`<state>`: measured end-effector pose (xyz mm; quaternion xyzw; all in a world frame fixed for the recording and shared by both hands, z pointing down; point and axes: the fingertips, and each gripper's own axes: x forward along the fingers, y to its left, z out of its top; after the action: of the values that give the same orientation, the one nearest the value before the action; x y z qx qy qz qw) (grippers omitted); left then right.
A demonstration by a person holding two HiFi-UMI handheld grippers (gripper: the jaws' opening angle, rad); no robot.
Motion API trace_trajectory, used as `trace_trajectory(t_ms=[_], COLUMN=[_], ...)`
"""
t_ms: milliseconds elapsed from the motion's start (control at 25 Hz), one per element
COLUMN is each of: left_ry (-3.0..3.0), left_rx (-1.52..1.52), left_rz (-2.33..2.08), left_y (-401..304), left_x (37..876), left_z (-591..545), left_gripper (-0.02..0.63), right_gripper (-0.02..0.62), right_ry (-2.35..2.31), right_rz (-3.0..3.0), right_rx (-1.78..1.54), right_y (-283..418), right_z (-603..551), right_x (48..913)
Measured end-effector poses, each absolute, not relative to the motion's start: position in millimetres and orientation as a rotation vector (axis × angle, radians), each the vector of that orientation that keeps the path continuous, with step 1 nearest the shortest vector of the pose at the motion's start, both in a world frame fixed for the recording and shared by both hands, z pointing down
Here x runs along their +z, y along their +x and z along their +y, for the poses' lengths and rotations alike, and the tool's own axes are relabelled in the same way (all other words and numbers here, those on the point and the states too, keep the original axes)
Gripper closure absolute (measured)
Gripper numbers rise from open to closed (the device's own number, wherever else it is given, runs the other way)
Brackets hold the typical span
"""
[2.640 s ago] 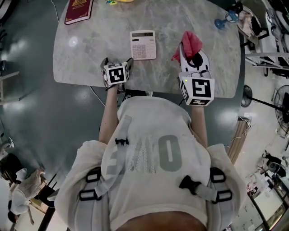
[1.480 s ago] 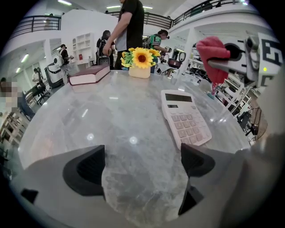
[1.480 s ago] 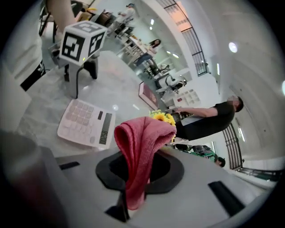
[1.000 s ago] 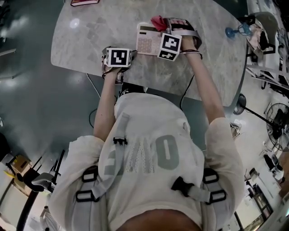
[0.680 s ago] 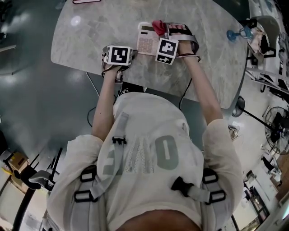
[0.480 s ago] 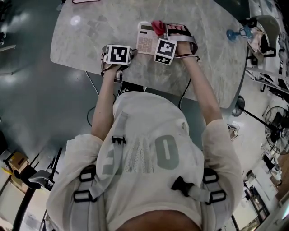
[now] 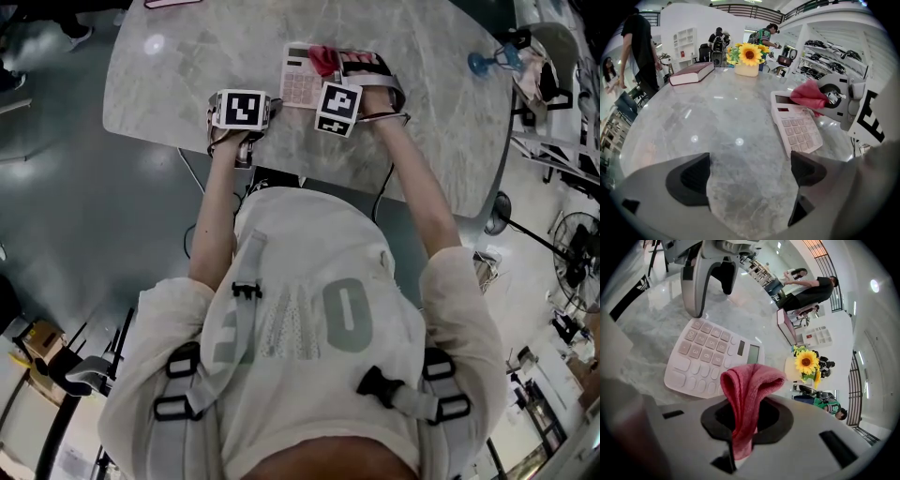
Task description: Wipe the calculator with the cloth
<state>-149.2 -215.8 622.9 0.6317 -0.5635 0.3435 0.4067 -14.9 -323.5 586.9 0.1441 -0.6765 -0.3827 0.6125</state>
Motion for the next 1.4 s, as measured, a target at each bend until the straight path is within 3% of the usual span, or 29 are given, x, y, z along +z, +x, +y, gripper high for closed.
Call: trace_trajectory(t_ms=[1400], left_ry=[1.616], left_rx=[0.836], left_rz=[-1.429], left_y=[-150.0], left_x=[627.0], left_z=[-211.1], left_gripper=[0.084], right_gripper=[0.54], right_ry=[0.137], right_rz=[-1.588], right_rx=[-0.738], right_y=[-5.9], right_z=[-197.7], right_x=[614.1])
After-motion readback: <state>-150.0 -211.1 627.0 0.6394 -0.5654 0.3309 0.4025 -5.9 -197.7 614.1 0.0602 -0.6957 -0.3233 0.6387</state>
